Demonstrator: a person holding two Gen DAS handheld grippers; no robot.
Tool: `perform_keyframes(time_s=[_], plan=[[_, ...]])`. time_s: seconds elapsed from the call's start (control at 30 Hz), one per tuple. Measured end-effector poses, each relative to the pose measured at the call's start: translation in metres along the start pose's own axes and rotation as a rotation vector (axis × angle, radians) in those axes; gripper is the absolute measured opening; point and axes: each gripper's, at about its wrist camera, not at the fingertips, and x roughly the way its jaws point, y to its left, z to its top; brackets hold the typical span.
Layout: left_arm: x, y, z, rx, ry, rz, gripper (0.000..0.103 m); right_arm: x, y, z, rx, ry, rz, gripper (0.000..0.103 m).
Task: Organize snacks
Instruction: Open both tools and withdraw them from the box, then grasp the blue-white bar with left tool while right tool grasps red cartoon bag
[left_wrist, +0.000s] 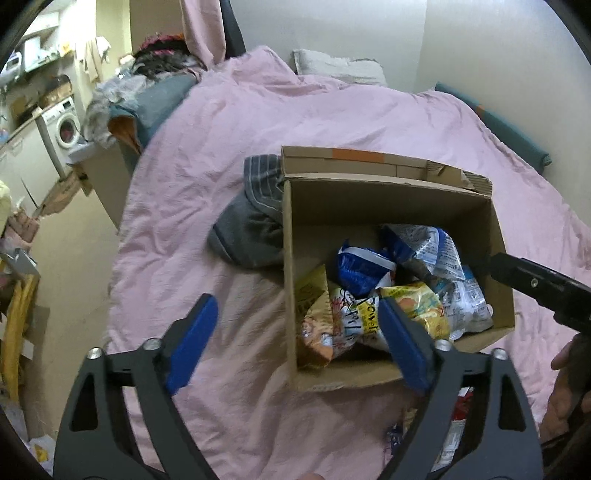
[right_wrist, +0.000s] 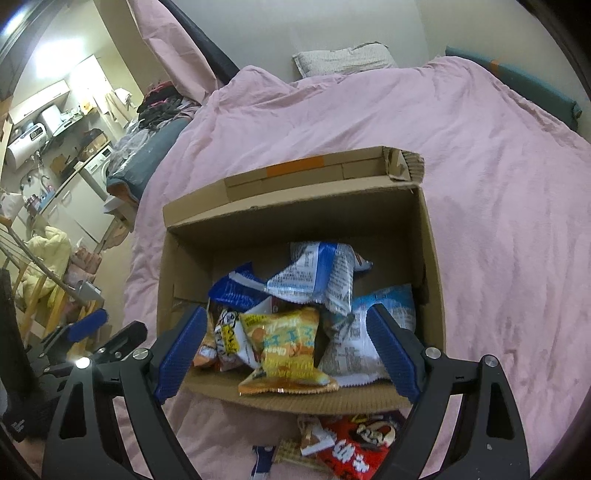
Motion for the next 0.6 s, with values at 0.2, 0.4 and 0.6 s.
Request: perform_keyframes(time_s=[0.2, 0.4, 0.6], plan=[[-0.017, 0.0, -0.02, 0.006, 0.016, -0.027, 0.09, -0.016, -0.006, -0.023, 0.028, 0.029, 0.017, 0.09], [-0.021, -0.007, -0.047, 0.004, 0.077, -0.065, 0.09, -0.038, -0.024, -0.051, 0.108, 0.057, 0.032, 0.09], [-0.002, -0.026, -0.074, 0.016, 0.209, -0.124, 0.09, -0.048, -0.043, -0.075, 0.188, 0.091, 0.024, 0.09]])
